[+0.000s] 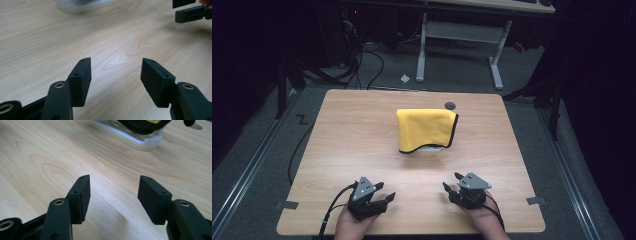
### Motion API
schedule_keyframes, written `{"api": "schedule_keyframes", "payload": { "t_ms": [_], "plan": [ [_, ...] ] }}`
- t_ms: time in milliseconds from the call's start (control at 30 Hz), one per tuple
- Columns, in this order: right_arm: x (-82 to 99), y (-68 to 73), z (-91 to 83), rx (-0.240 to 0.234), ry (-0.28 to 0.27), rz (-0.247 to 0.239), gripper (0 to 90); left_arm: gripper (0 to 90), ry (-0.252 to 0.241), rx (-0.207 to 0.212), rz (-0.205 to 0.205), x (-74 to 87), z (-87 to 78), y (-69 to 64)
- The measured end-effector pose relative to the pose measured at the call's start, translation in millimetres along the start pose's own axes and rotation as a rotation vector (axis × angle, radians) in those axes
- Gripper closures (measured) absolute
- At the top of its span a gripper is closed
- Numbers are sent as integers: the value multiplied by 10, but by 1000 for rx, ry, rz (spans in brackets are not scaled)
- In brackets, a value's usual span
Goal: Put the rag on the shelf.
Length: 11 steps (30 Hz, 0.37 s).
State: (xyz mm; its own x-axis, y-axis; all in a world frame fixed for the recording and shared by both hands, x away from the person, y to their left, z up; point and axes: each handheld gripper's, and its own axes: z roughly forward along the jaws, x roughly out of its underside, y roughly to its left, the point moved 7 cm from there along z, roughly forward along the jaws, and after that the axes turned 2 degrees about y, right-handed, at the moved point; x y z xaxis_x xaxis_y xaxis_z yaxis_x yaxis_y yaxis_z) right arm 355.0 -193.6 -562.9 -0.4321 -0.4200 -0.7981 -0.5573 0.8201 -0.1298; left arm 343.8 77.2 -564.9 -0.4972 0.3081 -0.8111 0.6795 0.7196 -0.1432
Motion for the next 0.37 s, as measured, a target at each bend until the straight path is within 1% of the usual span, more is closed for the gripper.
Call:
{"api": "schedule_keyframes", "payload": {
  "t_ms": [33, 67, 167, 300, 367],
  "plan": [
    [-3, -21, 14, 5, 1, 1, 438, 418, -3, 6, -23, 0, 6, 36],
    [-6, -37, 22, 3, 4, 13, 435, 418, -3, 9, -38, 6, 8, 75],
    [-2, -65, 23, -4, -2, 32, 433, 417, 2, -11, -57, 49, -21, 176],
    [40, -80, 33, -13, 12, 40, 433, 420, -18, -12, -92, 45, -88, 253],
    [44, -88, 46, -13, 17, 43, 433, 420, -20, -10, -99, 44, -102, 266]
  ]
}}
